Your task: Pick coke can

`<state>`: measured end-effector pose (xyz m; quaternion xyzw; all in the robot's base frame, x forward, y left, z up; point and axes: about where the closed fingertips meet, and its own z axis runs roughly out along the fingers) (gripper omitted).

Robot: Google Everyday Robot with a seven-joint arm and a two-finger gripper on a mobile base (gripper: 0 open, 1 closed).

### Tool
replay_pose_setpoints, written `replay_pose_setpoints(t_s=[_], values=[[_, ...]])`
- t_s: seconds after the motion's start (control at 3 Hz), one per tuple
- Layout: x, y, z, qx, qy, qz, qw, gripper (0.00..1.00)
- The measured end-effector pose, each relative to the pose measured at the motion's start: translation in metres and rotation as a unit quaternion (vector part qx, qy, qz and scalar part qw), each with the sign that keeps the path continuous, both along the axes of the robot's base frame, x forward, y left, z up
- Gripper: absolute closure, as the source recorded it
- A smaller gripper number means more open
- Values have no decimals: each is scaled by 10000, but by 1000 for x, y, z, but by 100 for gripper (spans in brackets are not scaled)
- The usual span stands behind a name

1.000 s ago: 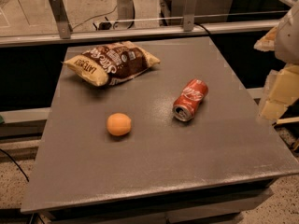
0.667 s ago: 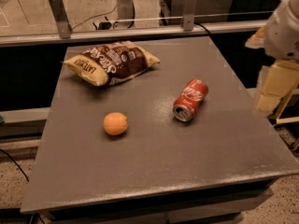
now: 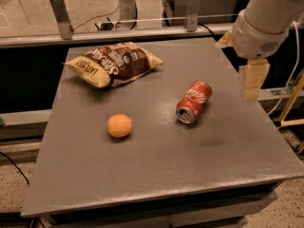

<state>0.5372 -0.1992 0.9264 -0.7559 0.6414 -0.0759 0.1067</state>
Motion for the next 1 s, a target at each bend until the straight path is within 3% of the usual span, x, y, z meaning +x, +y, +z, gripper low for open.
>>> replay_pose_setpoints(t_s=[0.33, 0.67, 1.0], values=[[14, 21, -22, -29, -99, 833, 9965, 0], [18, 48, -43, 115, 34, 1469, 9891, 0], [18, 75, -64, 256, 296, 2018, 9786, 0]])
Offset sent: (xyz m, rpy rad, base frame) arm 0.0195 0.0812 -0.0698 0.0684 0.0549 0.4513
